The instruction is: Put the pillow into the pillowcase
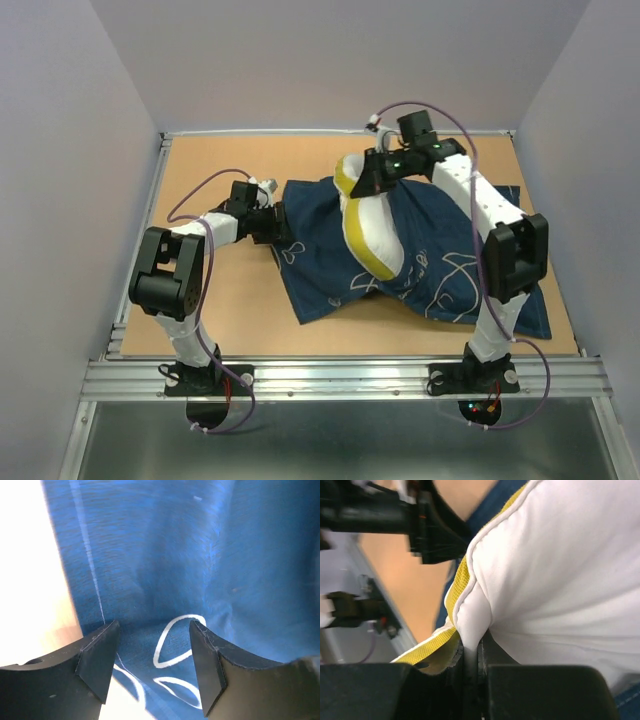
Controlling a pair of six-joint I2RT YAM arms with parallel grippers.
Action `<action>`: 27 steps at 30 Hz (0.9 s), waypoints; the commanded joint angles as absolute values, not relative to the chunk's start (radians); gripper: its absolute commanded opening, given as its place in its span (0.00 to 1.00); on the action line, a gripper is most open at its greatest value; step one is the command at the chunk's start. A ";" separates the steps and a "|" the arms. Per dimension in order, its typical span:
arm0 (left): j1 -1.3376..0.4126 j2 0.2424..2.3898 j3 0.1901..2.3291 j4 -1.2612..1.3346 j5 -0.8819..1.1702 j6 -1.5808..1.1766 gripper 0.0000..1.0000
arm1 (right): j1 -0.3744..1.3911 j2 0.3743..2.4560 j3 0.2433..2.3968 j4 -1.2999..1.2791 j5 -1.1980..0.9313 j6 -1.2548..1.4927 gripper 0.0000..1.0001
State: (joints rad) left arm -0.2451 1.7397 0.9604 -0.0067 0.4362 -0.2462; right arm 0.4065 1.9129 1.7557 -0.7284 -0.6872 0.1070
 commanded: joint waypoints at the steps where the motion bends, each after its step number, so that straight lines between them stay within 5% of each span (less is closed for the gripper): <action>1: -0.235 1.761 0.979 -0.058 0.307 -0.209 0.01 | 0.321 1.868 1.684 -0.690 -1.143 0.103 0.01; 11: -0.255 1.516 0.997 0.073 0.431 -0.181 0.00 | 0.310 1.856 1.663 -0.675 -1.325 0.115 0.00; 18: -0.440 1.569 0.973 0.294 0.431 -0.181 0.00 | 0.302 1.845 1.759 -0.676 -1.356 0.152 0.01; 19: -0.452 1.584 0.962 0.339 0.662 -0.511 0.48 | 0.302 1.842 1.776 -0.676 -1.355 0.162 0.00; 27: -0.535 1.752 0.942 0.781 0.647 -0.791 0.66 | 0.293 1.818 1.844 -0.641 -1.351 0.225 0.01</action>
State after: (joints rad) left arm -0.5041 1.7233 0.9512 0.4835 0.6182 -0.6117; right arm 0.2958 1.8904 1.7397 -0.7021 -1.2446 0.1673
